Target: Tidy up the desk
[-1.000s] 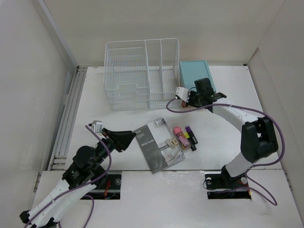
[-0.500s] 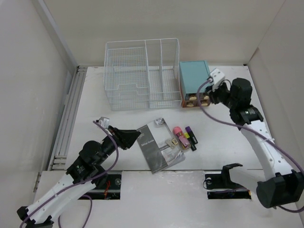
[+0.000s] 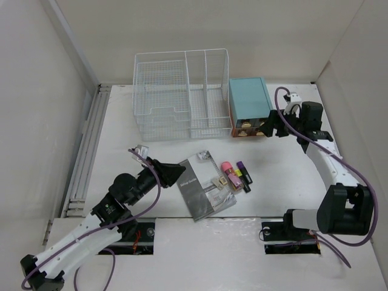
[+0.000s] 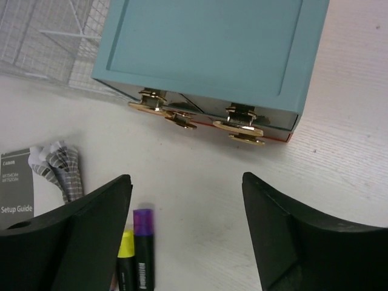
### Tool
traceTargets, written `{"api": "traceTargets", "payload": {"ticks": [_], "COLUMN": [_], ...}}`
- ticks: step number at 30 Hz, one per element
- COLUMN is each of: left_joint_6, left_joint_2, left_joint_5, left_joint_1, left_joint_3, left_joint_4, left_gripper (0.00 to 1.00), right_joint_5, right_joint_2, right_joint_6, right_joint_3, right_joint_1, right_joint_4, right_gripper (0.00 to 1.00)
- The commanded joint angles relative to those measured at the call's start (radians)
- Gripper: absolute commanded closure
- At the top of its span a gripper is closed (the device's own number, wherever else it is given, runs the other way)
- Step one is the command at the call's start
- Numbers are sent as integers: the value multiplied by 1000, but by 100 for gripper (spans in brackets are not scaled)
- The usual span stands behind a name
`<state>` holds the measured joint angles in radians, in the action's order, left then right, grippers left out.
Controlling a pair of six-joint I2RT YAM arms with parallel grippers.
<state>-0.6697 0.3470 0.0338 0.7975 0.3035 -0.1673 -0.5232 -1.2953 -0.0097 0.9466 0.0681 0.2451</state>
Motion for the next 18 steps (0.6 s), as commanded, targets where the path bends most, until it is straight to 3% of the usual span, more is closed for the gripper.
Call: {"api": "traceTargets", "payload": {"ticks": [1, 10, 18], "left_joint_6": [9, 9, 9], "left_joint_2": [-25, -43, -52], "left_joint_5": [17, 8, -3], "left_joint_1": [5, 5, 5], "left_joint_3": [7, 6, 6], "left_joint_4": [-87, -78, -69], "left_gripper": [65, 65, 66], "right_joint_5": [-29, 46, 97], "right_joint_2": [-36, -182, -225], "right_joint_6": [82, 174, 208], "right_joint_3": [15, 96, 138], "right_joint_1": [16, 16, 16], "right_joint_4": [-85, -121, -179], "right_gripper": [23, 34, 35]}}
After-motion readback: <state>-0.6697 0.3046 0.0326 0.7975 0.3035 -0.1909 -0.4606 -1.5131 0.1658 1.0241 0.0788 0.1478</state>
